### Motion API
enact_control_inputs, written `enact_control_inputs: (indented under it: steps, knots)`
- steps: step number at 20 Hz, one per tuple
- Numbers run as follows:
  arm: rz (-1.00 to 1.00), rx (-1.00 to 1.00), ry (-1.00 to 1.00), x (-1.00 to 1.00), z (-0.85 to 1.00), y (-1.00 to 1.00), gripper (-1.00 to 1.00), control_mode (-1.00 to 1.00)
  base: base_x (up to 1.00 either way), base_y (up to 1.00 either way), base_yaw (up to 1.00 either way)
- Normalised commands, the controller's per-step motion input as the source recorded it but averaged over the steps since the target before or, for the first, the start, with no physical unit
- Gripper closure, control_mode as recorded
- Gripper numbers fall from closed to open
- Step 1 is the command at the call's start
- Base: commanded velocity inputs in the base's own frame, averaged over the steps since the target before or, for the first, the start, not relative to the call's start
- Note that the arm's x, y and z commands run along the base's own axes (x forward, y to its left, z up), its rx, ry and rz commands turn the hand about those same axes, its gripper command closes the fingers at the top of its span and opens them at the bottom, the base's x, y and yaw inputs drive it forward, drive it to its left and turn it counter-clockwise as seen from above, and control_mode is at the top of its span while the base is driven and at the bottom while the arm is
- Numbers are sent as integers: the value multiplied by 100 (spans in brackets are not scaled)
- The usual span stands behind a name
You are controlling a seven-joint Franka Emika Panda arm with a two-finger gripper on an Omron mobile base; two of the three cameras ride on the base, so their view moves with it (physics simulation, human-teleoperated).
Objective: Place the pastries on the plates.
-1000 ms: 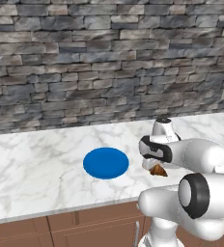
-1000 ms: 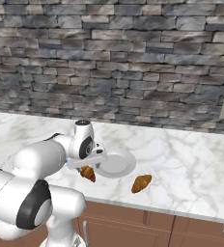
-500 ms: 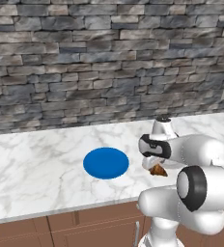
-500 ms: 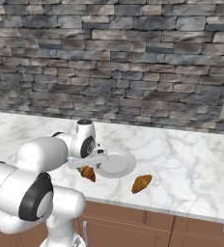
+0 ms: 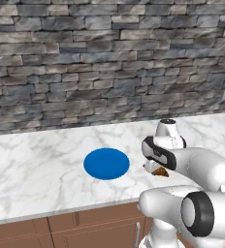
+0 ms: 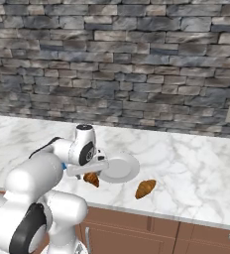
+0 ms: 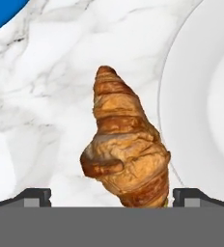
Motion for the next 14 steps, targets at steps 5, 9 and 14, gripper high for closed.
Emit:
enact_control_inputs:
  steps: [5, 9, 14]
  knots:
    - [0, 0, -2, 7, -2, 0, -100, -100, 0, 0, 0]
    - [0, 0, 0, 13, 9, 0, -100, -100, 0, 0, 0]
    - [0, 0, 0, 1, -7, 0, -100, -100, 0, 0, 0]
